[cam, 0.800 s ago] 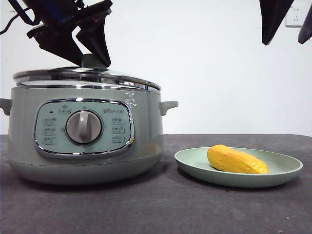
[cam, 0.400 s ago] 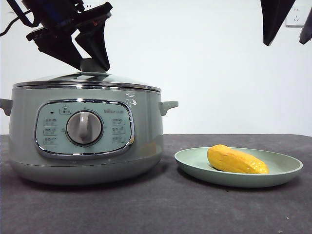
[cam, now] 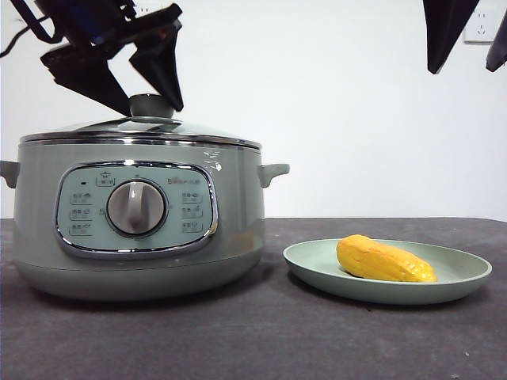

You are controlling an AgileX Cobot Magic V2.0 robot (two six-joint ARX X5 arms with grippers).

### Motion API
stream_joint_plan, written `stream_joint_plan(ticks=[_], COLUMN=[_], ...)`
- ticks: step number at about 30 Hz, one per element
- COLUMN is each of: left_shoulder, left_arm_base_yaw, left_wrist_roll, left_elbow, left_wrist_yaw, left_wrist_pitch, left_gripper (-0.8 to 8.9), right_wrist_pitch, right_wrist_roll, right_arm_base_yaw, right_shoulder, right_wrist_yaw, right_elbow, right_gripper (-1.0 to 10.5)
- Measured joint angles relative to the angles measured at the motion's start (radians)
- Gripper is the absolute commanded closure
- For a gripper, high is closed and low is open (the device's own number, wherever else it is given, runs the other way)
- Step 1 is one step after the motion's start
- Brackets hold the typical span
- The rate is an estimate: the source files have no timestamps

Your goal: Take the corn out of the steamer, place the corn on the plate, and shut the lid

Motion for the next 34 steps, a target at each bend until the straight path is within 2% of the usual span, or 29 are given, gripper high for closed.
stream_joint_plan(ticks=[5, 7, 9, 10, 12, 19, 23, 25, 27, 34], left_shoulder=[-0.135, -0.197, -0.248, -0.272, -0.312, -0.513, -0.726, -0.843, -0.91, -0.898], left_arm_base_yaw=[-0.003, -0.004, -0.004, -0.004, -0.004, -0.008, -0.011, -0.011, -0.011, -0.011], left_wrist_roll=[-0.011, -0.014, -0.013, -0.008, -0.002, 0.011, 0.012, 0.012, 0.009, 0.0], left_elbow=[0.001, 0.006, 0.007, 0.007, 0.007, -0.074, -0.296, -0.412, -0.452, -0.452], left_wrist_yaw=[0.001, 0.001, -0.004, -0.011, -0.03, -0.114, -0.209, -0.234, -0.241, -0.236], left_wrist_pitch=[-0.042, -0.103, -0.171, -0.207, -0.245, -0.223, -0.165, -0.094, -0.09, -0.23], left_gripper=[3.98, 5.55, 7.95, 8.21, 8.22, 8.22, 8.21, 8.21, 8.16, 8.16], right_wrist_pitch=[0.022, 0.029, 0.033, 0.045, 0.081, 0.31, 0.488, 0.523, 0.536, 0.536], right_wrist_roll=[0.0, 0.0, 0.0, 0.0, 0.0, -0.001, 0.0, 0.004, 0.031, 0.06], right_arm_base_yaw=[0.0, 0.0, 0.0, 0.001, 0.006, 0.022, 0.022, 0.022, 0.021, 0.021], right_shoulder=[-0.001, -0.006, -0.021, -0.035, -0.073, -0.302, -0.515, -0.573, -0.578, -0.575], right_wrist_yaw=[0.0, -0.001, -0.003, -0.003, -0.003, -0.003, -0.003, -0.003, 0.016, 0.026], right_elbow=[0.0, 0.0, -0.001, -0.006, -0.034, -0.306, -0.535, -0.598, -0.602, -0.602], right_gripper=[6.0, 6.6, 8.2, 9.0, 9.6, 9.6, 9.6, 9.6, 9.4, 9.4])
